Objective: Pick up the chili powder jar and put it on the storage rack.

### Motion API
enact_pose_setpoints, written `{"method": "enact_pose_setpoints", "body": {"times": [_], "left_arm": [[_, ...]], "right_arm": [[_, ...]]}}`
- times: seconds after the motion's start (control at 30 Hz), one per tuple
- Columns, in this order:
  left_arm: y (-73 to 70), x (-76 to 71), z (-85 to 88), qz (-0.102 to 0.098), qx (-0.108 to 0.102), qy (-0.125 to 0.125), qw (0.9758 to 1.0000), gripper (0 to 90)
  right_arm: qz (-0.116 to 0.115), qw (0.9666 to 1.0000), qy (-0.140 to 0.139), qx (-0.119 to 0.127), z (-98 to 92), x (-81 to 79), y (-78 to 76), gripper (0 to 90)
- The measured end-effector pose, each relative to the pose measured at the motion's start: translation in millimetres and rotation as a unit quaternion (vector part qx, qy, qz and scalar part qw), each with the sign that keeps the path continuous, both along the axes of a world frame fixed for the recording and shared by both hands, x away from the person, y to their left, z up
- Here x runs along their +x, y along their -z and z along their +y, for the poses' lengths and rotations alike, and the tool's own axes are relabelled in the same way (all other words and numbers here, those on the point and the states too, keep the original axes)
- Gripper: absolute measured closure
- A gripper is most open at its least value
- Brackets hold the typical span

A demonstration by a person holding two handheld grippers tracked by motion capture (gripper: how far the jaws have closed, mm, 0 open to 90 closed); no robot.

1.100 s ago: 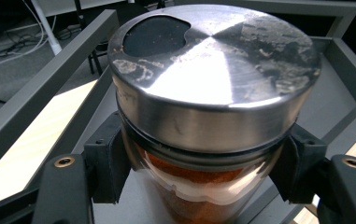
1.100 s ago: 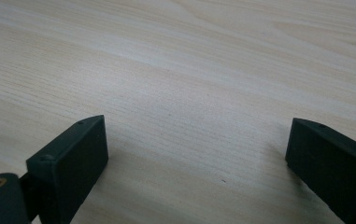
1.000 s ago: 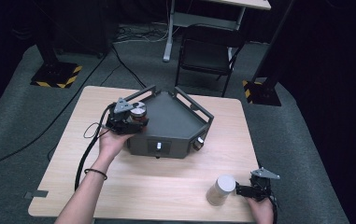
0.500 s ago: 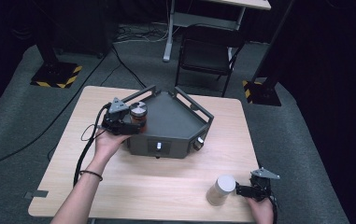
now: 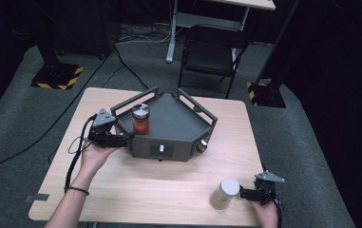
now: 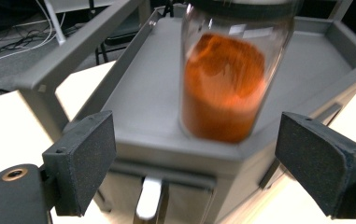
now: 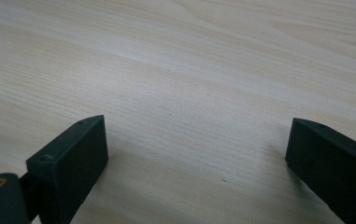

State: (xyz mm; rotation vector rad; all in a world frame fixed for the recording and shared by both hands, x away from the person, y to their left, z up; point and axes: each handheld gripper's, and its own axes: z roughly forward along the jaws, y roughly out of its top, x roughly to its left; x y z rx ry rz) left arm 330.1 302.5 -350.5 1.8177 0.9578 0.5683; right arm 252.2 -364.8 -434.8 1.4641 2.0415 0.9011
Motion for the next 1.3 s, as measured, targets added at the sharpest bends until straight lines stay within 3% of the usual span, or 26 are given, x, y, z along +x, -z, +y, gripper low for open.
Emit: {"method": "enact_pose_setpoints", "body": {"times": [0.5,0.8,1.3], "left_arm": [[34.2,-19.7,16.9,0.016,0.015,-0.001,0.9998,11.1],[56.4,-27.8,27.8,0.035,0.009,-0.004,0.9994,10.7],[79.6,-39.2,36.6,0.059,0.027,-0.012,0.9978,9.5]], "right_arm": [[0.0,1.0,0.0,0.0,0.0,-0.1,0.0,5.1],[0.0,1.0,0.0,0.0,0.0,-0.1,0.0,5.1],[0.0,1.0,0.0,0.0,0.0,-0.1,0.0,5.1]]}}
